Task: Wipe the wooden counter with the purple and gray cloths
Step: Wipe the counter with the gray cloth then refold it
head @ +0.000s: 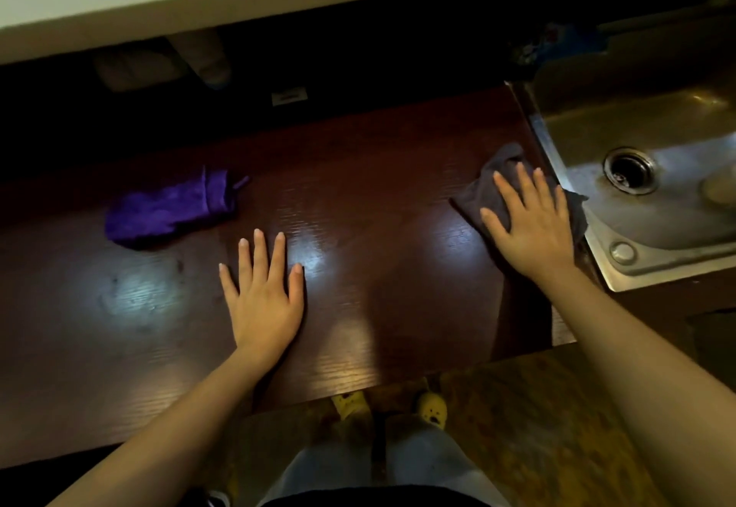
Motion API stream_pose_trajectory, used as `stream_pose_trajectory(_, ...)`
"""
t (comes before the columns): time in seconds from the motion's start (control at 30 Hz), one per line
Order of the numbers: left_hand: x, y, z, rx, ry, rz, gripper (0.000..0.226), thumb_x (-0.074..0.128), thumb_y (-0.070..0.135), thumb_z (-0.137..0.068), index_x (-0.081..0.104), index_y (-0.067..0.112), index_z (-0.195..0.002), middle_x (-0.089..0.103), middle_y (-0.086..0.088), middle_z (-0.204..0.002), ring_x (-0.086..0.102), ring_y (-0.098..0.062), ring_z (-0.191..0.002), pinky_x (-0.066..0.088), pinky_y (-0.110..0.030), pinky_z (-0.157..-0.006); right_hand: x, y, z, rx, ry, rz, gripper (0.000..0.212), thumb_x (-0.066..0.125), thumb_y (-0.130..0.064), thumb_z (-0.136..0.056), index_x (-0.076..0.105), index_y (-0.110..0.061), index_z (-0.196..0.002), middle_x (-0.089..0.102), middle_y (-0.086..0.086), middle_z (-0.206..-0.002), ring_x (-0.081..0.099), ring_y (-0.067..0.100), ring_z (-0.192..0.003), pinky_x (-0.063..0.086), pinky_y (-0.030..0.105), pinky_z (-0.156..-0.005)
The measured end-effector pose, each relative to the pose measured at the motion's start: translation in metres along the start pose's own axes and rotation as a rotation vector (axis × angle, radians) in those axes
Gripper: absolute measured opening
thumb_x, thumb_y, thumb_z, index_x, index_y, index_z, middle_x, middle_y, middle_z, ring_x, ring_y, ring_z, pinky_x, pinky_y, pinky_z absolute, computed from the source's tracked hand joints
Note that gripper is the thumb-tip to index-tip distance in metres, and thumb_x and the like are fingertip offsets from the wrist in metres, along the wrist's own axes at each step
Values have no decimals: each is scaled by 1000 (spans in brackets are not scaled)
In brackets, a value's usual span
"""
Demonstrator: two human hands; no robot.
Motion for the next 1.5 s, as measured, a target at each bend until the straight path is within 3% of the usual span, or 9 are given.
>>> stream_pose_trajectory(0.13, 0, 0, 0, 8, 1, -1, 59, 15, 51, -91, 17, 26, -144, 12, -5, -156, 1, -21, -144, 0, -52, -115, 8, -20, -8, 269, 11, -36, 68, 28, -55, -93, 16, -20, -150, 7, 14, -159, -1, 33, -145, -1, 56, -116)
stream_pose_trajectory(0.23, -1, 0, -1, 9, -2, 27, 59, 15, 51, -90, 17, 27, -144, 13, -5, -156, 2, -21, -143, 0, -52, -114, 14, -66, -10, 317, 14, -47, 72, 25, -55, -89, 19, -16, -149, 10, 21, -157, 3, 40, -144, 0, 60, -114)
stream_pose_trajectory(0.4, -3, -1, -2, 89, -39, 3, 63, 20, 50, -88, 17, 23, -144, 14, -10, -155, 5, -25, -143, 3, -53, -112, 29, -191, -13, 76, 3, -92, 71, 27, -52, -85, 36, -12, -143, 28, 24, -150, 20, 46, -139, 6, 63, -110)
stream_pose_trajectory(0.5, -8, -14, 2, 131, -33, -20, 62, 25, 49, -89, 22, 20, -143, 18, -12, -153, 11, -26, -142, 15, -54, -113, 36, -249, -10, -84, -18, -67, 67, 23, -51, -91, 22, -17, -148, 14, 20, -156, 6, 41, -143, -3, 60, -112)
stream_pose_trajectory(0.57, -10, -29, 7, 110, -30, -47, 62, 22, 51, -90, 18, 22, -144, 12, -10, -153, 7, -25, -142, 9, -53, -114, 44, -278, -6, -203, -62, -48, 64, 21, -51, -95, 8, -21, -150, 0, 15, -159, -8, 37, -144, -9, 58, -113)
stream_pose_trajectory(0.8, -10, -60, 37, 69, -27, -30, 63, 16, 55, -91, 11, 23, -145, 12, -8, -155, 2, -20, -143, 5, -45, -116, 55, -356, 24, -571, -137, 4, 61, 19, -53, -96, 4, -27, -149, -6, 7, -160, -15, 31, -144, -9, 56, -114)
stream_pose_trajectory(1.0, -8, -59, 43, 38, -11, -31, 63, 20, 51, -92, 9, 17, -144, 16, -8, -154, 4, -19, -143, 2, -42, -115, 57, -374, 30, -724, -161, 40, 62, 22, -55, -95, 8, -29, -149, -1, 6, -160, -13, 30, -145, -10, 55, -115)
stream_pose_trajectory(1.17, -11, -55, 46, 52, -19, -34, 63, 11, 56, -91, 15, 24, -145, 12, -2, -154, 2, -20, -143, 0, -43, -115, 52, -361, 21, -876, -167, -21, 59, 27, -56, -95, 13, -34, -148, 4, 0, -160, -7, 24, -146, -9, 48, -116)
stream_pose_trajectory(1.5, -7, -42, 39, -63, -31, -15, 68, 10, 64, -87, 12, 28, -145, 7, -10, -155, -6, -27, -143, 0, -54, -114, 41, -330, -59, -661, -70, -54, 57, 30, -55, -93, 20, -36, -146, 12, 0, -159, 2, 24, -146, -3, 50, -116)
Point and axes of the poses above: each hand's wrist, its own z-axis away from the middle knuckle, its own x-axis out of the palm, y = z × x, the point moved 9 cm from there along -z, towards the middle knuckle
